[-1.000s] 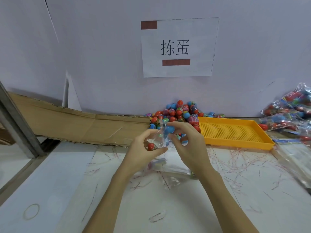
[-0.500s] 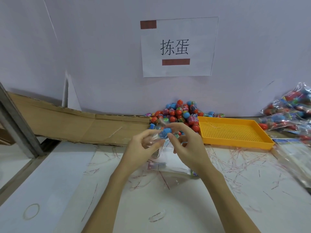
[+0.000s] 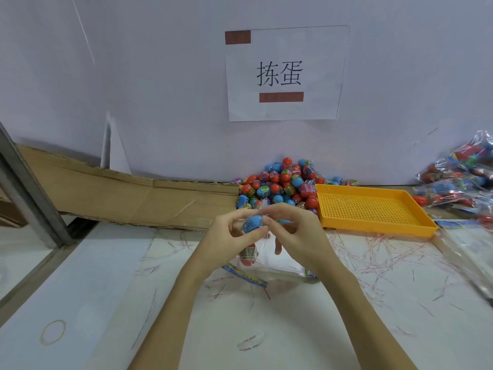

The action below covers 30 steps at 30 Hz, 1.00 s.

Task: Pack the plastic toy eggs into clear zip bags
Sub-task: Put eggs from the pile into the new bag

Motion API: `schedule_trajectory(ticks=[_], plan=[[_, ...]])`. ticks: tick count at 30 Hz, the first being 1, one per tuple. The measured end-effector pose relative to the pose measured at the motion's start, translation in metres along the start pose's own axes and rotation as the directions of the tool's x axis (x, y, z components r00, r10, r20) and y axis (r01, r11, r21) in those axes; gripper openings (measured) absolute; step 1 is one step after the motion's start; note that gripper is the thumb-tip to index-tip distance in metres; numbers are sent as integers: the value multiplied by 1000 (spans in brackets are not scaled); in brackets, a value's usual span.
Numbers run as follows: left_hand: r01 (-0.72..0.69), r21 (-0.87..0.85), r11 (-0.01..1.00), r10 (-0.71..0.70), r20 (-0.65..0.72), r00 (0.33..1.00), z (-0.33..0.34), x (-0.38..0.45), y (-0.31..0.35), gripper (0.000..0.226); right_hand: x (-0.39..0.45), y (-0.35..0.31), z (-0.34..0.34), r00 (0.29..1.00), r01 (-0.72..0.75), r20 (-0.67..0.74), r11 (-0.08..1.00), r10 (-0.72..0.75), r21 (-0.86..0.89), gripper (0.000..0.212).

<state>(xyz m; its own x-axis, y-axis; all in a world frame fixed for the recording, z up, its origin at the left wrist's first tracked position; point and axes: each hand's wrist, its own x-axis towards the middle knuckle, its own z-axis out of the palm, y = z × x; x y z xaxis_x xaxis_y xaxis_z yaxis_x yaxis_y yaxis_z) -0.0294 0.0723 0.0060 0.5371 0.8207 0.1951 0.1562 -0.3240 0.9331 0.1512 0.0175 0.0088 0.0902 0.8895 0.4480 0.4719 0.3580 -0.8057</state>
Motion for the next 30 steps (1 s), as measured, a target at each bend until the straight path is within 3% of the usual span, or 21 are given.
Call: schedule_trajectory(ticks=[5, 9, 12, 15, 20, 23, 26, 30], plan=[[3, -31, 1000, -3, 24, 1000, -1, -1, 0, 42, -1, -3, 4, 995, 11, 102, 1000, -13, 17, 25], [14, -22, 1000, -14, -2, 1000, -3, 0, 2, 40, -3, -4, 4, 984, -120, 152, 977, 94, 177, 29], [36, 12, 999, -35, -67, 997, -4, 0, 1, 40, -2, -4, 4, 983, -111, 162, 984, 88, 138, 17], [33, 99, 995, -21, -121, 992, -3, 2, -2, 29, -3, -2, 7, 986, -68, 152, 997, 64, 20, 28], [20, -10, 1000, -21, -136, 990, -5, 2, -1, 37, -6, -1, 13, 996, 51, 75, 998, -48, -45, 34], [-25, -19, 1000, 17, -333, 943, -7, 2, -1, 46, -6, -5, 16, 996, 77, -38, 996, -79, -43, 33], [-17, -90, 996, -30, -497, 867, -11, 6, -9, 38, -2, -3, 17, 983, 35, -182, 999, -34, 5, 29], [66, -241, 968, -191, -540, 820, -16, 11, -19, 41, 1, 18, 9, 973, -99, -229, 952, 31, -291, 22]])
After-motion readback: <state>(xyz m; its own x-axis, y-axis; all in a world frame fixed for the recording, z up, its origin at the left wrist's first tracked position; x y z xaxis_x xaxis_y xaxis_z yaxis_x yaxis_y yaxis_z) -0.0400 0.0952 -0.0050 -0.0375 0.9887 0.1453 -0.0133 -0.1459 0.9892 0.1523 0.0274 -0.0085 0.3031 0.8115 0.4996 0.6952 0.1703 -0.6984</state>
